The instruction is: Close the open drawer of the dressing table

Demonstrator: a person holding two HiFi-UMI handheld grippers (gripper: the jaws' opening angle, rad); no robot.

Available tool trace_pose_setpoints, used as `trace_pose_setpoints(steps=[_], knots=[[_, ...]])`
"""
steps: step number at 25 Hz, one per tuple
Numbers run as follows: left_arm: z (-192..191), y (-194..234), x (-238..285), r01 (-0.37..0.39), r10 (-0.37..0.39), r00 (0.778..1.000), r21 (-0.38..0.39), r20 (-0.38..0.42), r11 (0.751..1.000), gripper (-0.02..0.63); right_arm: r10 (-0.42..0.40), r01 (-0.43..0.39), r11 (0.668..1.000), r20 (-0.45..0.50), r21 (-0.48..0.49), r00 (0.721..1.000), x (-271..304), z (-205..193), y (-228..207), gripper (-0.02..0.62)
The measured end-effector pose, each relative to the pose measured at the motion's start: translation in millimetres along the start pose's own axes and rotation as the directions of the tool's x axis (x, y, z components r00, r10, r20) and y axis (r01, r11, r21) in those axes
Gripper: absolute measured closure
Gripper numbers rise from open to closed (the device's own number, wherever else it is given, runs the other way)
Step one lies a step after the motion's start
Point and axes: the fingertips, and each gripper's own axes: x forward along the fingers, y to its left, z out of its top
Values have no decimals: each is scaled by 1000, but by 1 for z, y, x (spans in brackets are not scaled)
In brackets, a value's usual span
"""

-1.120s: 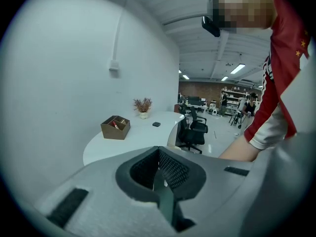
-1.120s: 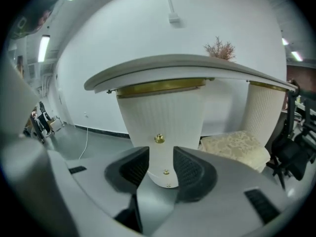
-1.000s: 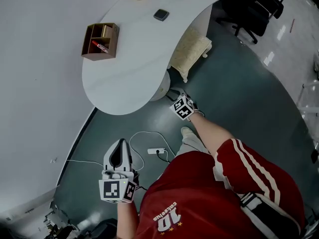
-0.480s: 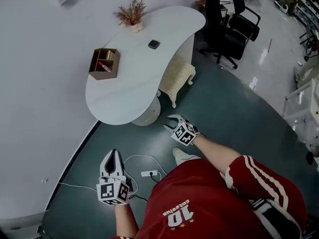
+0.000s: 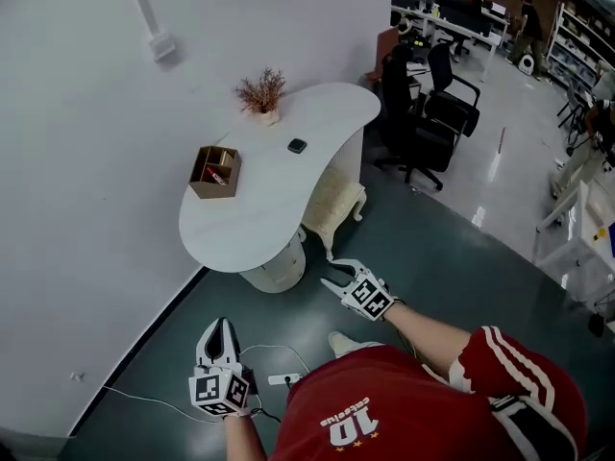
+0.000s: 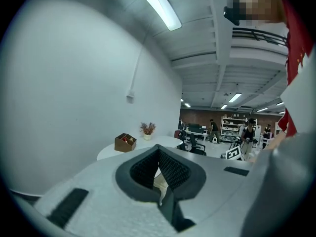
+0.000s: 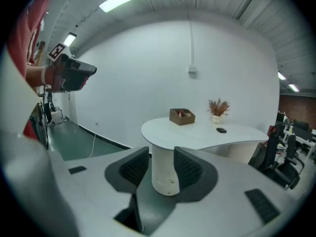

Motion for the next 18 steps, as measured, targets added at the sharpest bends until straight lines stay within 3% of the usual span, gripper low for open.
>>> trace_pose_setpoints(steps=[6,10,18], knots=[[18,-18,-29,65,-68,997,95,27,993,606,-47,45,998,79,33,996,-51,56,17,434],[28,-32,-47,132,-139,988,102,63,986,607,-70,65,997,119,49,990,-87,89,30,442],[53,-53,-72,154,-169,979,123,118,980,606,-164,143,984,235,104,958,-166,152,48,435]])
